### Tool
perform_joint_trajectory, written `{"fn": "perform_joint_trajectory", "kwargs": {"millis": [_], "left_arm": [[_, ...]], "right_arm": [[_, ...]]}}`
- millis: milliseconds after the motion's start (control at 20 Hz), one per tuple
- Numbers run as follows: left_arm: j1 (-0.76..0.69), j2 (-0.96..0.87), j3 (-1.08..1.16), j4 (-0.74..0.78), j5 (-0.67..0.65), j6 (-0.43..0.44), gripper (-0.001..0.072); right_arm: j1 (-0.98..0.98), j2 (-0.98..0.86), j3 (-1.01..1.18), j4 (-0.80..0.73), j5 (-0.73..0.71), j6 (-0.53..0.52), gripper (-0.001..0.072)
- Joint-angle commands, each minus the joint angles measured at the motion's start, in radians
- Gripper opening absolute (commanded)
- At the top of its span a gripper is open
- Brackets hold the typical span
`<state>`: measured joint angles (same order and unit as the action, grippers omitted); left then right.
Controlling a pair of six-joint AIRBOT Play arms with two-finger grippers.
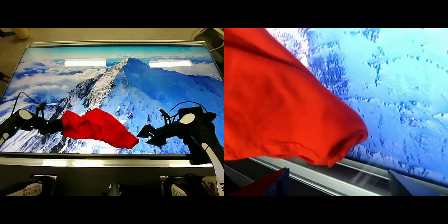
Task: Fold the shirts.
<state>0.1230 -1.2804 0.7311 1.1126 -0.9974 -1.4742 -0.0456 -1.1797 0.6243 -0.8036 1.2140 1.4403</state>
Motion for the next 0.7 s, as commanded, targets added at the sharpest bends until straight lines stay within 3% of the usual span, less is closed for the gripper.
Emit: {"fn": "perform_joint_trajectory", "kwargs": {"millis": [0,150,200,250,300,500,650], "left_arm": [[0.0,0.085,0.005,-0.033,0.0,0.01,0.002],[-0.005,0.198,0.005,-0.034,-0.008,0.009,0.002],[-0.01,0.24,0.005,-0.033,-0.007,0.009,0.002],[-0.019,0.285,0.005,-0.033,-0.005,0.009,0.002],[-0.026,0.33,0.007,-0.034,-0.002,0.009,0.002],[-0.035,0.575,0.181,-0.033,0.1,0.008,0.0019],[-0.033,0.721,0.484,-0.018,0.348,-0.048,0.0019]], "right_arm": [[0.018,-0.025,-0.037,0.042,-0.047,-0.031,0.0678],[0.157,-0.09,-0.036,0.08,-0.146,-0.055,0.067],[0.2,-0.099,-0.035,0.097,-0.219,-0.054,0.051],[0.227,-0.096,-0.032,0.097,-0.269,-0.053,0.02],[0.229,-0.088,-0.018,0.098,-0.274,-0.04,0.0017],[0.159,0.043,0.206,-0.007,-0.115,-0.065,0.0018],[0.043,0.24,0.546,-0.134,-0.066,-0.042,0.0018]]}}
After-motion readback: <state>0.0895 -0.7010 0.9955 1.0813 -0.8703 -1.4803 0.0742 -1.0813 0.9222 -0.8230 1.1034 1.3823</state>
